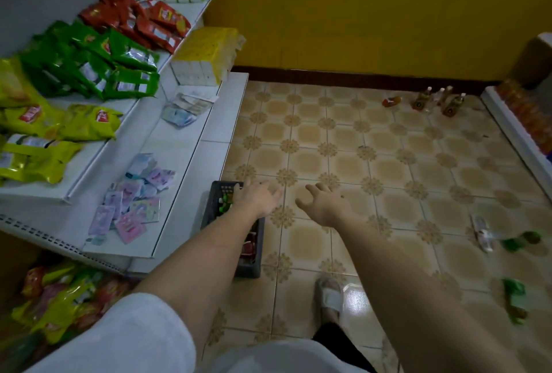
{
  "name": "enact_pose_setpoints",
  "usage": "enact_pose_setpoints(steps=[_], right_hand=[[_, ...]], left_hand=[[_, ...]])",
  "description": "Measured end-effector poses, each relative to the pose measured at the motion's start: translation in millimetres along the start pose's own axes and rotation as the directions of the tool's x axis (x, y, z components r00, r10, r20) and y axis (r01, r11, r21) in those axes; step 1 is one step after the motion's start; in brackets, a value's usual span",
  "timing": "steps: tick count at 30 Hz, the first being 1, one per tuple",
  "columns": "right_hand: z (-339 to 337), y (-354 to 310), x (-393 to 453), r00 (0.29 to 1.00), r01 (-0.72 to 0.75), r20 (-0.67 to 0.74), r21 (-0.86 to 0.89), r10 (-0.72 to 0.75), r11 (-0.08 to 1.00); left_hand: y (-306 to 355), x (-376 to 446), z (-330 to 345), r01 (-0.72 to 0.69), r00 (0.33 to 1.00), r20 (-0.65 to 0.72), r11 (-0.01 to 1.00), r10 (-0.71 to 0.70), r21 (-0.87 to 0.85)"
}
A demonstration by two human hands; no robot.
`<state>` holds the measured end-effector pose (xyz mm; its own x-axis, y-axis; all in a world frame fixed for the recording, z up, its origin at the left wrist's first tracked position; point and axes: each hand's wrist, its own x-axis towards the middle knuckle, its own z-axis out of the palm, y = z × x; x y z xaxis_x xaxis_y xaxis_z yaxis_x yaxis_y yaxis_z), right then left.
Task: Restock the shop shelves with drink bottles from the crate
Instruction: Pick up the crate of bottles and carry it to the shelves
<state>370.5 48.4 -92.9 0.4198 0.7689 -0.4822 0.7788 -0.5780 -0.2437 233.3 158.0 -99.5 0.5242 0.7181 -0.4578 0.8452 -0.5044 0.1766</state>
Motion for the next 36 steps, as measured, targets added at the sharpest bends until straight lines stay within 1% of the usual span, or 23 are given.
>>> enact_pose_setpoints(steps=[5, 9, 13, 16, 19, 22, 26, 28, 31, 33, 35, 36], right_hand=[[-24.9, 31.7, 76.8, 0.996, 0.069, 0.058, -0.031, -0.067, 0.997], [-44.0, 51.8, 123.1, 0.98, 0.159, 0.132, -0.084, -0.147, 0.984], [-63.1, 56.6, 173.0, 0.942, 0.279, 0.237, -0.16, -0.237, 0.947], [-73.7, 38.4, 202.4, 0.899, 0.383, 0.304, -0.191, -0.316, 0.904], [-70.4, -0.2, 231.2, 0.835, 0.504, 0.372, -0.22, -0.405, 0.836], [-52.8, -43.3, 255.5, 0.775, 0.587, 0.448, -0.249, -0.445, 0.771], [-24.0, -85.0, 281.9, 0.706, 0.667, 0.531, -0.275, -0.469, 0.693], [-11.3, -98.9, 295.4, 0.664, 0.713, 0.58, -0.304, -0.472, 0.631], [2.8, -117.8, 317.6, 0.621, 0.744, 0.639, -0.297, -0.454, 0.598], [4.4, -123.9, 323.0, 0.584, 0.77, 0.675, -0.284, -0.451, 0.571], [13.5, -126.6, 336.4, 0.543, 0.79, 0.722, -0.266, -0.428, 0.553], [17.2, -125.3, 342.6, 0.525, 0.794, 0.743, -0.253, -0.415, 0.552]], left_hand=[[41.2, 67.5, -12.0, 0.05, 0.998, -0.031, 0.997, -0.052, -0.062], [68.1, 105.9, -24.3, 0.142, 0.99, 0.003, 0.981, -0.143, -0.132], [64.9, 143.2, -22.4, 0.253, 0.966, 0.009, 0.937, -0.259, -0.239], [46.3, 150.7, -16.7, 0.353, 0.932, 0.034, 0.886, -0.36, -0.3], [12.5, 156.8, -4.8, 0.486, 0.864, 0.077, 0.784, -0.498, -0.387], [-22.0, 163.5, 8.7, 0.574, 0.801, 0.143, 0.676, -0.582, -0.462], [-48.2, 173.7, 24.9, 0.626, 0.741, 0.214, 0.54, -0.636, -0.562], [-56.3, 176.3, 34.8, 0.636, 0.71, 0.225, 0.471, -0.667, -0.611], [-72.5, 177.4, 49.5, 0.661, 0.642, 0.279, 0.332, -0.714, -0.673], [-78.8, 179.4, 61.6, 0.669, 0.608, 0.35, 0.223, -0.713, -0.709], [-82.3, 187.5, 81.4, 0.692, 0.554, 0.433, 0.105, -0.711, -0.714], [-81.4, 189.4, 87.0, 0.692, 0.529, 0.445, 0.065, -0.723, -0.719]])
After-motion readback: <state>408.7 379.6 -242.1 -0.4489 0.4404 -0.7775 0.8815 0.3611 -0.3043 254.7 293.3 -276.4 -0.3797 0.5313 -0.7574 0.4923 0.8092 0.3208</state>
